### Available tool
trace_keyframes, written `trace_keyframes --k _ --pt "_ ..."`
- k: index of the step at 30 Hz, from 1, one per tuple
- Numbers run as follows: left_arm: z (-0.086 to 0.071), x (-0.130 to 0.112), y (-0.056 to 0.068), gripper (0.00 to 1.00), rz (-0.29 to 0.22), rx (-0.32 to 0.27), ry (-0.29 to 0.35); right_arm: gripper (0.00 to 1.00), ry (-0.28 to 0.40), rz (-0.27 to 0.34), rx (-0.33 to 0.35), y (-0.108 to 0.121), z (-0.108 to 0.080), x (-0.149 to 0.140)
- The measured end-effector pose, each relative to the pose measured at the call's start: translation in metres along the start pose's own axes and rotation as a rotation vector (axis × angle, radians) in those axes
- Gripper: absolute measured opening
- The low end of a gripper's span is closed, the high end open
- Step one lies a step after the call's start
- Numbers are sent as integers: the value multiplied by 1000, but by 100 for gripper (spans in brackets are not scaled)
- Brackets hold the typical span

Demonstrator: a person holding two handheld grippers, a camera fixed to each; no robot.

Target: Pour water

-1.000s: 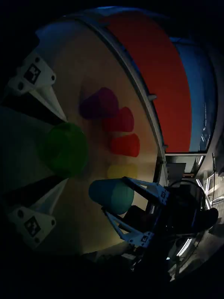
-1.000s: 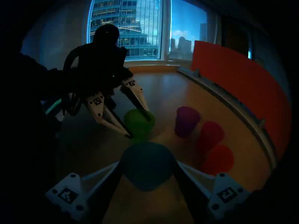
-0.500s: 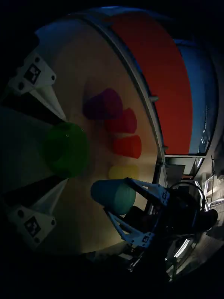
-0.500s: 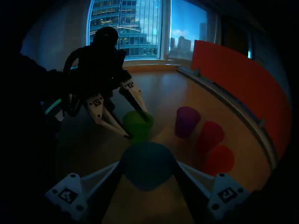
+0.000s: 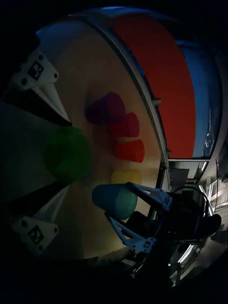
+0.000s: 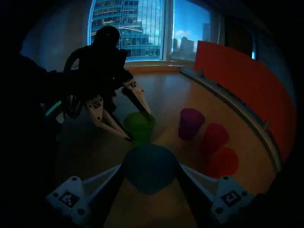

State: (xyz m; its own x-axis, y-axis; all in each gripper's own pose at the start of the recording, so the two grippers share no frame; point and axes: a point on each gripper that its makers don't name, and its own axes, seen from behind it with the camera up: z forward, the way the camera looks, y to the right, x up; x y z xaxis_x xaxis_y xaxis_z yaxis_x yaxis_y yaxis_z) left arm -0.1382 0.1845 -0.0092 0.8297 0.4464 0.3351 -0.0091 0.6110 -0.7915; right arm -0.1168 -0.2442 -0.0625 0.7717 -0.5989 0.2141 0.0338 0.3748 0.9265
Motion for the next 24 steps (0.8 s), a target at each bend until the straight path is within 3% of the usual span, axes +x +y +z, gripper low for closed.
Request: trace_keyframes --k 24 --pt "-25 -14 -6 100 -10 40 -16 94 -5 31 -6 -6 21 -30"
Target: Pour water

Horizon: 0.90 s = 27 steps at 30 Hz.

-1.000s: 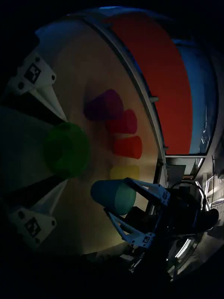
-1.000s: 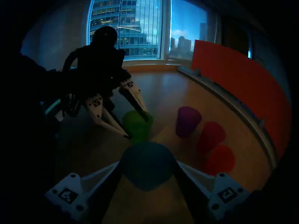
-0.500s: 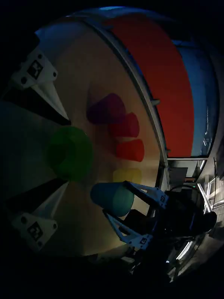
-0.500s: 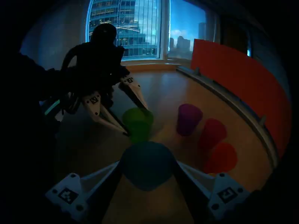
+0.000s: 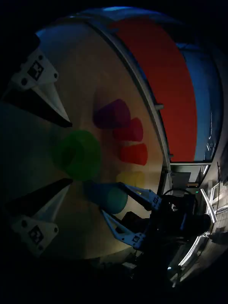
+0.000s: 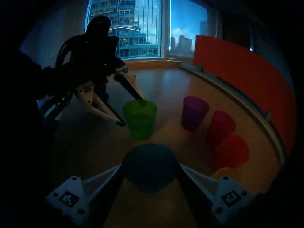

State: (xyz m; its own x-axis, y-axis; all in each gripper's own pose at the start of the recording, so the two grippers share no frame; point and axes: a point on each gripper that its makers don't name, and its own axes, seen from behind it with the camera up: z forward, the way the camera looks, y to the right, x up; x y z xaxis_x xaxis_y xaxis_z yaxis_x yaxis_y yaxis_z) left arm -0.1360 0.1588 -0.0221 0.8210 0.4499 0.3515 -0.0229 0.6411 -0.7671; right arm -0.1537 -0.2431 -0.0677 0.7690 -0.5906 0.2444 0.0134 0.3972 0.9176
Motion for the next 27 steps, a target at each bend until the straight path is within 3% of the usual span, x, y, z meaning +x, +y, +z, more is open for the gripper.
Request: trace_keyframes --k 13,18,27 --pt "-5 6 -3 100 -24 5 20 94 3 -7 -6 -2 -3 -6" --pt "-5 7 -3 100 -21 9 19 100 -1 -8 -15 -2 -3 -7" --pt "-12 10 -4 100 -24 26 26 100 -17 -23 -38 -5 -15 -17"
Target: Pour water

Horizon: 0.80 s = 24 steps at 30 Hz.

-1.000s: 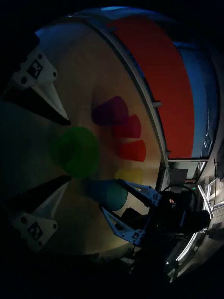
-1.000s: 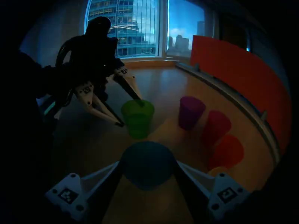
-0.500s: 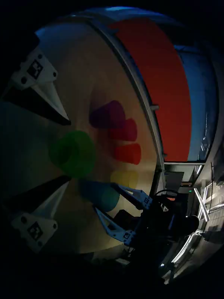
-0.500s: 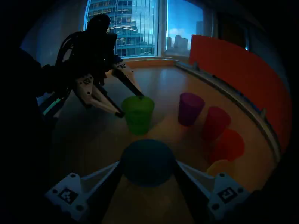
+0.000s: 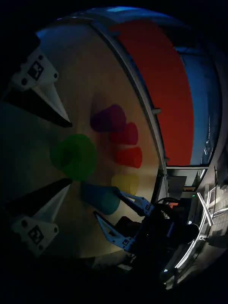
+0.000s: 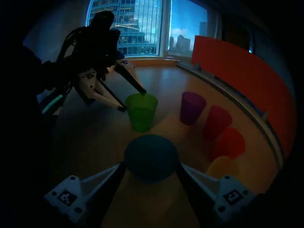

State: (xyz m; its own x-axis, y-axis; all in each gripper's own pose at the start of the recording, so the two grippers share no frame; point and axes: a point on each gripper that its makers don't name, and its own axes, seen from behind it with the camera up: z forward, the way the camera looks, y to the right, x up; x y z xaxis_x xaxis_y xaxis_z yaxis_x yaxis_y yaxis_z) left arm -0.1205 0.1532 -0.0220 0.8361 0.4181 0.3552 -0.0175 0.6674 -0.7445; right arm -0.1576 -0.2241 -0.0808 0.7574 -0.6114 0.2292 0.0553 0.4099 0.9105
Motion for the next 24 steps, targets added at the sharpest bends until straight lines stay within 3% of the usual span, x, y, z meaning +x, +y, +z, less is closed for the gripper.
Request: trace_keyframes --k 12,24 --pt "-11 0 3 100 -20 30 20 100 -11 20 -50 -1 -25 -23" --pt "-25 -4 -3 100 -49 81 30 100 19 65 -112 -1 -46 -35"
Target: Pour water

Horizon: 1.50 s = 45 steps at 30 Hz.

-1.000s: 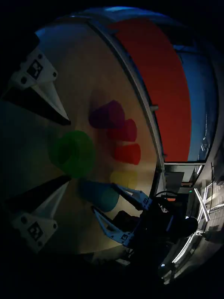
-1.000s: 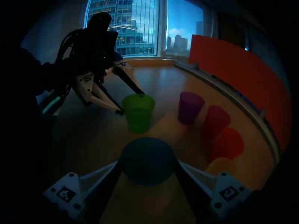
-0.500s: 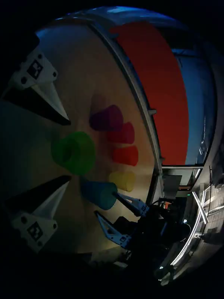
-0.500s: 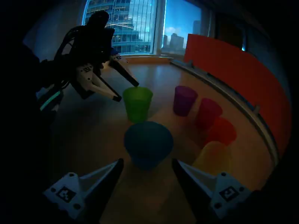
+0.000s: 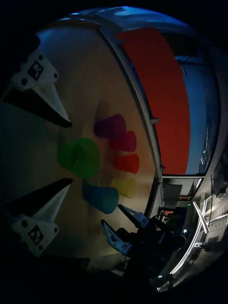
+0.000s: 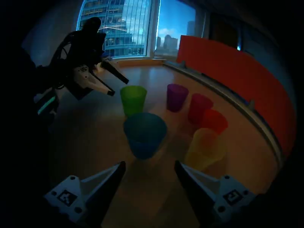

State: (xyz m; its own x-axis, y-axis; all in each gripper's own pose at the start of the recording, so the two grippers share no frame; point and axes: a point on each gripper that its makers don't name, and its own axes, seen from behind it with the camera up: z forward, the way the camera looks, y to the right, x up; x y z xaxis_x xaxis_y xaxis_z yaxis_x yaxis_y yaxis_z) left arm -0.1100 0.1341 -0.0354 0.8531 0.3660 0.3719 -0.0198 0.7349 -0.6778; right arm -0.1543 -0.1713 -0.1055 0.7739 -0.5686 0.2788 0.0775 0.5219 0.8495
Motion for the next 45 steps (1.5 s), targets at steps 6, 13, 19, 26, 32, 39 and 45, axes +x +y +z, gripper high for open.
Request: trace_keyframes --k 6,13,19,26,32,39,45 --pt "-8 3 -9 100 -23 47 24 100 39 46 -55 7 -10 2" --pt "-17 3 -24 100 -71 113 53 100 96 115 -152 20 -24 4" --pt "-25 7 -35 100 -90 172 94 100 141 168 -224 27 -38 6" --pt "-35 13 -46 100 -99 254 141 100 181 218 -314 38 -53 9" --pt "-43 17 -59 100 -104 324 175 100 213 280 -404 57 -64 11" --pt "-50 29 -75 100 -106 407 227 100 278 321 -537 86 -79 15" --pt "-54 43 -84 100 -126 449 285 100 354 343 -630 108 -97 27"
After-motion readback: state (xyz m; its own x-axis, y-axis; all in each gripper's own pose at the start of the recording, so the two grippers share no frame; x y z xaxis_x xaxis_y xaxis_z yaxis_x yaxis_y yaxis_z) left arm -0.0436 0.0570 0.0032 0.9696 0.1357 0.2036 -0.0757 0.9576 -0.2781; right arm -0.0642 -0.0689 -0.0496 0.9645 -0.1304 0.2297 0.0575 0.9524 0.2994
